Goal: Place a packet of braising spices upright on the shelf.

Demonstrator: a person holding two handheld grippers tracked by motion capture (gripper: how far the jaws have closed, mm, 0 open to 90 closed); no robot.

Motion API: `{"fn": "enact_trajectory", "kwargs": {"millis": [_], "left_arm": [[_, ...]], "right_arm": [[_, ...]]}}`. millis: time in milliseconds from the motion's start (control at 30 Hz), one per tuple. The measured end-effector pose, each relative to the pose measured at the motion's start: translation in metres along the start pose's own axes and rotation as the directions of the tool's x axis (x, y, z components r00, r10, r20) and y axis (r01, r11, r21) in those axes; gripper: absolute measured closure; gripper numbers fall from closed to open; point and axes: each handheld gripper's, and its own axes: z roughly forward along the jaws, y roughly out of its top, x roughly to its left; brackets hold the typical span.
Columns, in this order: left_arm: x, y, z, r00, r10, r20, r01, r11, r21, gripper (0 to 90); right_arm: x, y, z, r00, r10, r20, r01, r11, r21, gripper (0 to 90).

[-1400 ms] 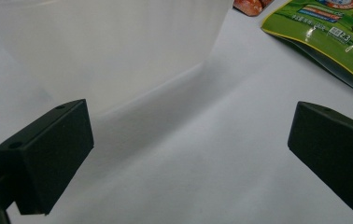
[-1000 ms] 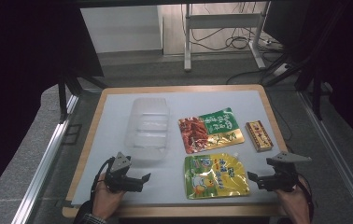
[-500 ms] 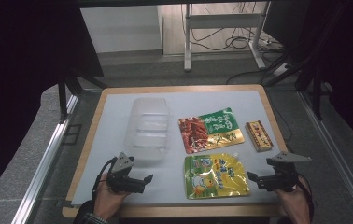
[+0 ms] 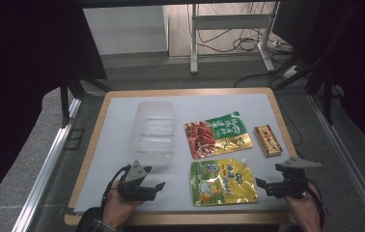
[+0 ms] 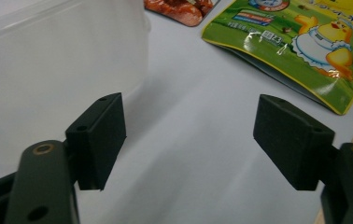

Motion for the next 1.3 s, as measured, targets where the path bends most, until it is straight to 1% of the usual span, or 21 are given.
{"fn": "enact_trajectory", "kwargs": {"millis": [33,67,100,133,167,200,233,267,300,367,533,567,733,900,933,967,1000,1133,1300], "left_arm": [[0.000,0.000,0.000,1.0000,0.000,0.000,0.000,1.0000,0.000,27.0],[-0.001,0.001,0.001,1.0000,0.001,0.009,-0.001,1.0000,-0.001,27.0],[-0.002,0.001,0.001,0.9999,0.004,0.013,-0.004,1.0000,-0.001,29.1],[-0.004,0.003,0.003,0.9996,0.012,0.025,-0.012,0.9999,-0.002,31.9],[-0.004,0.003,0.003,0.9996,0.012,0.025,-0.012,0.9999,-0.002,33.7],[-0.004,0.003,0.004,0.9992,0.020,0.034,-0.020,0.9998,0.002,33.7],[-0.007,0.005,0.006,0.9985,0.036,0.042,-0.036,0.9993,0.010,36.9],[-0.007,0.005,0.006,0.9985,0.036,0.042,-0.036,0.9993,0.010,38.1],[-0.009,0.006,0.008,0.9976,0.047,0.050,-0.048,0.9988,0.015,38.1],[-0.011,0.007,0.010,0.9969,0.056,0.056,-0.057,0.9983,0.014,40.9],[-0.016,0.011,0.013,0.9949,0.069,0.073,-0.069,0.9976,-0.002,47.8],[-0.016,0.012,0.014,0.9946,0.069,0.078,-0.069,0.9976,-0.002,47.8],[-0.019,0.014,0.019,0.9923,0.077,0.097,-0.077,0.9970,-0.005,54.2],[-0.021,0.017,0.025,0.9873,0.089,0.132,-0.088,0.9960,-0.011,63.2],[-0.022,0.018,0.027,0.9865,0.091,0.136,-0.091,0.9958,-0.012,67.5],[-0.024,0.019,0.030,0.9840,0.105,0.143,-0.105,0.9944,-0.009,70.0],[-0.025,0.019,0.031,0.9831,0.110,0.146,-0.111,0.9938,-0.007,72.3],[-0.026,0.022,0.035,0.9814,0.115,0.154,-0.114,0.9934,-0.015,82.3],[-0.026,0.024,0.038,0.9801,0.109,0.166,-0.106,0.9940,-0.027,88.3]], "right_arm": [[0.000,0.000,0.000,1.0000,0.000,0.000,0.000,1.000,0.000,0.0],[0.000,0.000,0.000,1.0000,0.000,0.000,0.000,1.000,0.000,0.0],[0.000,0.000,0.000,1.0000,0.000,0.000,0.000,1.000,0.000,0.0],[0.000,0.000,0.000,1.0000,0.000,0.000,0.000,1.000,0.000,0.0],[0.000,0.000,0.000,1.0000,0.000,0.000,0.000,1.000,0.000,0.0],[0.000,0.000,0.000,1.0000,0.000,-0.001,0.000,1.000,0.000,0.0],[0.000,0.000,0.000,1.0000,0.001,-0.003,-0.001,1.000,0.001,0.0],[0.000,0.000,0.000,1.0000,0.001,-0.003,-0.001,1.000,0.001,0.0],[0.000,0.000,0.000,1.0000,0.000,-0.003,0.000,1.000,0.001,0.0],[0.000,0.000,0.000,1.0000,0.000,-0.002,0.000,1.000,0.001,0.0],[0.000,0.000,0.000,1.0000,-0.001,-0.004,0.001,1.000,0.001,0.0],[0.000,0.000,0.000,1.0000,-0.001,-0.004,0.001,1.000,0.001,0.0],[0.000,0.000,0.001,1.0000,-0.006,-0.005,0.006,1.000,0.003,0.0],[0.001,0.000,0.002,0.9999,-0.008,-0.007,0.008,1.000,0.004,0.0],[0.001,0.000,0.002,0.9999,-0.008,-0.009,0.008,1.000,0.006,0.0],[0.001,0.000,0.002,0.9999,-0.009,-0.008,0.009,1.000,0.007,0.0],[0.001,0.000,0.002,0.9999,-0.009,-0.009,0.009,1.000,0.007,0.0],[0.001,0.000,0.002,0.9999,-0.008,-0.009,0.009,1.000,0.007,0.0],[0.001,0.000,0.003,0.9999,-0.011,-0.011,0.011,1.000,0.012,0.0]]}}
